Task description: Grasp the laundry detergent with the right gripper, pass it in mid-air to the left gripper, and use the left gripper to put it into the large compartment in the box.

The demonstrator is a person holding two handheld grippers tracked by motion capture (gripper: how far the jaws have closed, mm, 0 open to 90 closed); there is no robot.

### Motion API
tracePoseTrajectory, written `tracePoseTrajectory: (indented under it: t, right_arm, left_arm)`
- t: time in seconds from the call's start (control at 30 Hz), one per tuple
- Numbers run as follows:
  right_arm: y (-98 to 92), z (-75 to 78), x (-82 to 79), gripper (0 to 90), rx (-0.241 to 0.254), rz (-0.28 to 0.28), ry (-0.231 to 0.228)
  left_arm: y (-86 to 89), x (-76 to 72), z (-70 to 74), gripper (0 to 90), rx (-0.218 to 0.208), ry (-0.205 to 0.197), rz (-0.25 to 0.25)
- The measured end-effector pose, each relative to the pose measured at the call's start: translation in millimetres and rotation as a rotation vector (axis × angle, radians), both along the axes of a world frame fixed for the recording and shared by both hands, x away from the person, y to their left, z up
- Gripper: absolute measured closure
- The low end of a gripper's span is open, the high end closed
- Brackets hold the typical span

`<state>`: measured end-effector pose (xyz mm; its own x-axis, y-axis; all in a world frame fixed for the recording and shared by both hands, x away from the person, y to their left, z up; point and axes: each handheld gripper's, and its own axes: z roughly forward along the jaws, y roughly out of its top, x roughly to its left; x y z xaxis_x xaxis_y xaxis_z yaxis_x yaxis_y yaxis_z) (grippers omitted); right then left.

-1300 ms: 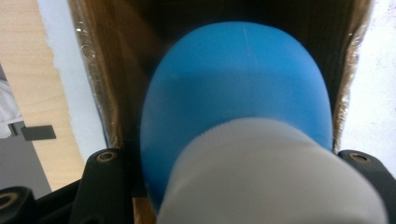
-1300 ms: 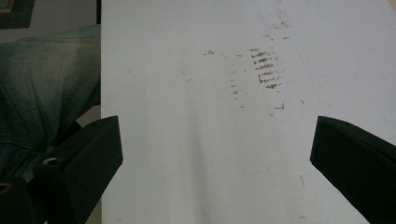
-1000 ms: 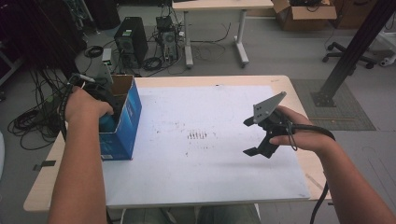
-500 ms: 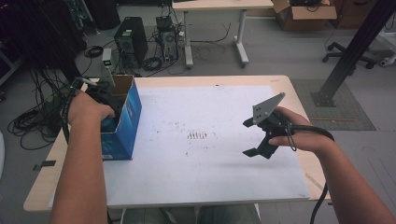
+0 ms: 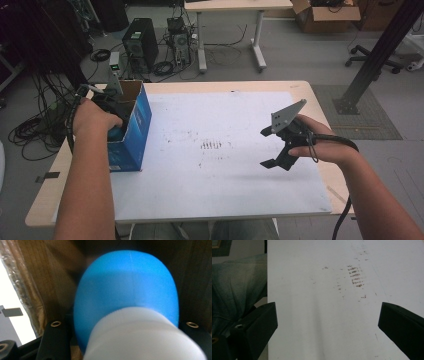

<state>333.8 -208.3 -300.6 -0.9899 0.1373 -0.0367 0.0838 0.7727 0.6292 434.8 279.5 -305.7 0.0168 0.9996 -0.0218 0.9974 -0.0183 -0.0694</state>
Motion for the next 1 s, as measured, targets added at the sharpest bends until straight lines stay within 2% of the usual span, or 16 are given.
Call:
tracePoseTrajectory:
  t: [0.63, 1.0]
  right_arm:
    - [-0.2, -0.7, -0.7, 2.6, 0.000, 0.001, 0.002]
    - [-0.9, -1.2, -2.5, 2.6, 0.001, 0.000, 0.000]
  left_arm:
    - [1.3, -1.3, -0.1, 39.3, -0.003, -0.007, 0.004]
    - [1.3, -3.0, 4.0, 34.1, -0.010, -0.024, 0.005]
